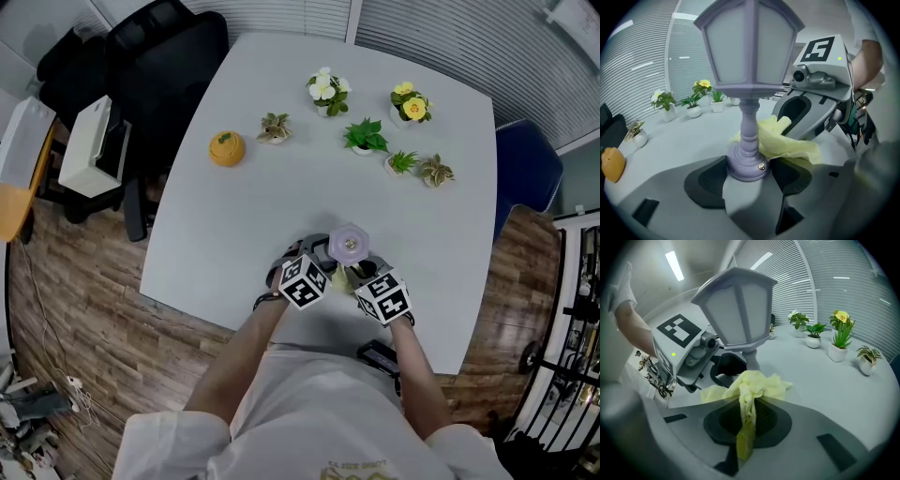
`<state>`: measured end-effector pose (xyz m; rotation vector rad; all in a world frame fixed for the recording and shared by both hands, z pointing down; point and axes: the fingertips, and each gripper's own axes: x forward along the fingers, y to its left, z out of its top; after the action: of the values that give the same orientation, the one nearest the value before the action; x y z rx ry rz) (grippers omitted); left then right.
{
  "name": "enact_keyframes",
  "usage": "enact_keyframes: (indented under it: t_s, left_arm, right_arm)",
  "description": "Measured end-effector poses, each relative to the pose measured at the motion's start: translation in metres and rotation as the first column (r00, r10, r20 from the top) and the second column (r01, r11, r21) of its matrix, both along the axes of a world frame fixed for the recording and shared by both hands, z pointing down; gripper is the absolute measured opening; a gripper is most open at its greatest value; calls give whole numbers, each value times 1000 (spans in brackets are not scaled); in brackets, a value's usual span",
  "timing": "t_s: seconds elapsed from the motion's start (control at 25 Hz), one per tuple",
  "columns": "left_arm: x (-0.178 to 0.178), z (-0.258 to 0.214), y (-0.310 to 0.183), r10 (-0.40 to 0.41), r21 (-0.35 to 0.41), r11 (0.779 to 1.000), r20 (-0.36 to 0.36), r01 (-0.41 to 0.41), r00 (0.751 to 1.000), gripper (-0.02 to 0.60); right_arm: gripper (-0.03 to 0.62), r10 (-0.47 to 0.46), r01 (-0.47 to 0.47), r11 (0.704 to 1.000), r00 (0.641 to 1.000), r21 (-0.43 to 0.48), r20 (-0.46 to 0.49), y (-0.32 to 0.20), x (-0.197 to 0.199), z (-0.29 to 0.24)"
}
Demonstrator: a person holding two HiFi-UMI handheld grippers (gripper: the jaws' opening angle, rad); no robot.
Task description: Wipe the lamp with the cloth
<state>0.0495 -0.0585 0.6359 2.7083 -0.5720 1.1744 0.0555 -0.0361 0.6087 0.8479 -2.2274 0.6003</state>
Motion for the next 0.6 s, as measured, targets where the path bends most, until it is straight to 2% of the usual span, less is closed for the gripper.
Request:
enact_keyframes:
  t_s: [0.4,0.6]
  left_arm:
    - [0,1,0,7,-20,1000,2,-7,1000,305]
    - [0,0,4,40,-88,995,-19,-42,999,307]
  right_arm:
    - [26,-113,115,993,991,26,-65,-1,-5,-1]
    - [26,-144,146,989,988,33,-48,-2,-8,-4]
